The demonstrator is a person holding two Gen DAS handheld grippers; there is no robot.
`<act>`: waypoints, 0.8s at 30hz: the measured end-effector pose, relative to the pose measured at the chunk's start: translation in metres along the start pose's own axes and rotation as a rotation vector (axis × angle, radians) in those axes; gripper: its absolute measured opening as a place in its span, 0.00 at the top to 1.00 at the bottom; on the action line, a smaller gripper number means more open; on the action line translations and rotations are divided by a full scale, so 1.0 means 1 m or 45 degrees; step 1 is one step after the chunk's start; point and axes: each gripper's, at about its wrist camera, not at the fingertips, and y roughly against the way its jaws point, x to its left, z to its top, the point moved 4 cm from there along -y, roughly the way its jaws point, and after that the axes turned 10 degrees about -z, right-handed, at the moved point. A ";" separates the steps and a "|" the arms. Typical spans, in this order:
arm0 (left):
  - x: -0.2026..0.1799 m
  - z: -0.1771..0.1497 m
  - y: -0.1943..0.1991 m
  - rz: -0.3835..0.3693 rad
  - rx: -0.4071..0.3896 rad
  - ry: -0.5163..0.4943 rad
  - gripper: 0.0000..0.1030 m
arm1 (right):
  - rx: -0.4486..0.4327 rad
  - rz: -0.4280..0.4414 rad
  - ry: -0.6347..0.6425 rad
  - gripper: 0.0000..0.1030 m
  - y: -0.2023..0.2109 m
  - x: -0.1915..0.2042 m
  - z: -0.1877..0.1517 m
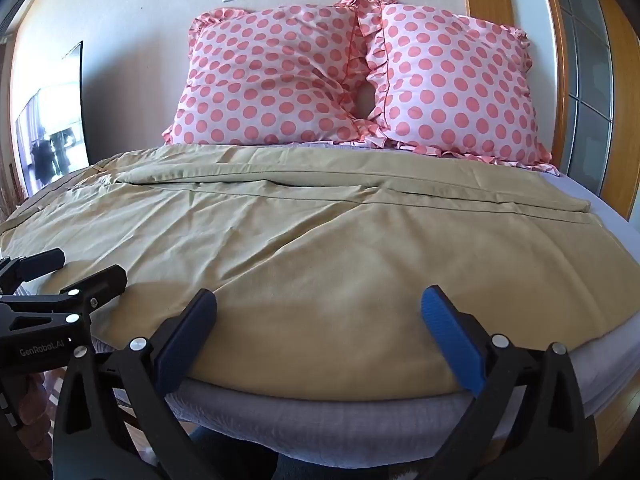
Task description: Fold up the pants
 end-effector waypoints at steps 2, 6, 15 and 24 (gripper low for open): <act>0.000 0.000 0.000 0.000 0.001 0.000 0.02 | -0.002 0.001 -0.002 0.01 0.000 0.000 0.000; 0.000 0.000 0.000 0.001 -0.003 -0.001 0.02 | -0.002 0.000 -0.002 0.01 0.000 0.000 0.000; 0.000 0.000 0.001 0.001 -0.008 -0.002 0.02 | -0.004 0.001 -0.004 0.01 0.000 -0.001 -0.001; 0.000 0.000 0.001 0.001 -0.012 -0.003 0.02 | -0.007 0.001 -0.004 0.01 0.000 -0.001 -0.001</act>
